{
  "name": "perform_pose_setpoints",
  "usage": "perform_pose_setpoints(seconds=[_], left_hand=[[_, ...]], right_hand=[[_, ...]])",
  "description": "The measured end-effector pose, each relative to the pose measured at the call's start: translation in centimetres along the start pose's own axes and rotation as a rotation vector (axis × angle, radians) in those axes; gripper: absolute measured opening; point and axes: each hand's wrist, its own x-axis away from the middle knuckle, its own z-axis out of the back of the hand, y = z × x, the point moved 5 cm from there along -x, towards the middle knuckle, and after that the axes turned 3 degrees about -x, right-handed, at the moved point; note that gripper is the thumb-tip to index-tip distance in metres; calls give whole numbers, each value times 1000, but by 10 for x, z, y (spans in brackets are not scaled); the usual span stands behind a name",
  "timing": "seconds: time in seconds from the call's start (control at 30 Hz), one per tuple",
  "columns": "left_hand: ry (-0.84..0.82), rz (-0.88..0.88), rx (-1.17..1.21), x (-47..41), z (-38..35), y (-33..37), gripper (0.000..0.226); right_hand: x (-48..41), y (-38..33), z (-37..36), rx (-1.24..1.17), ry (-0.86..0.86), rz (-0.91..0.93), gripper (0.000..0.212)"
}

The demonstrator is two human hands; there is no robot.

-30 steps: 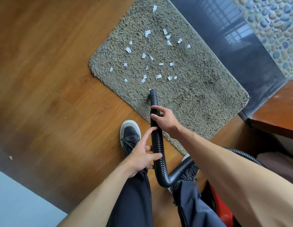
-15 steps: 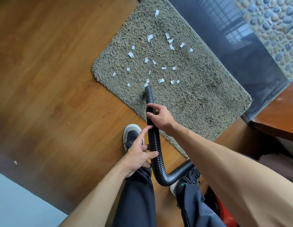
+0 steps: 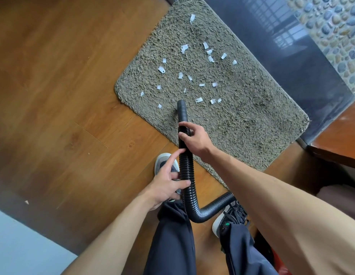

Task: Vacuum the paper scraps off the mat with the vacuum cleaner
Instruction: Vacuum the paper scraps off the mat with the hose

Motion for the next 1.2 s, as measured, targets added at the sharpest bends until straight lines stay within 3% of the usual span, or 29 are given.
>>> perform_pose_setpoints(seconds=[0.2,0.47,1.2], left_hand=[[-23,11,-48,-5,-1,15,84],[-100,37,-116,-14,-18,39,88],[-43,50,-236,-25,-62,68,82]], right_hand=[[-1,-3,12,-52,39,-51,48],[1,4,43,-166,101,-139,41],[-4,24,90,-307,98,-180,38]])
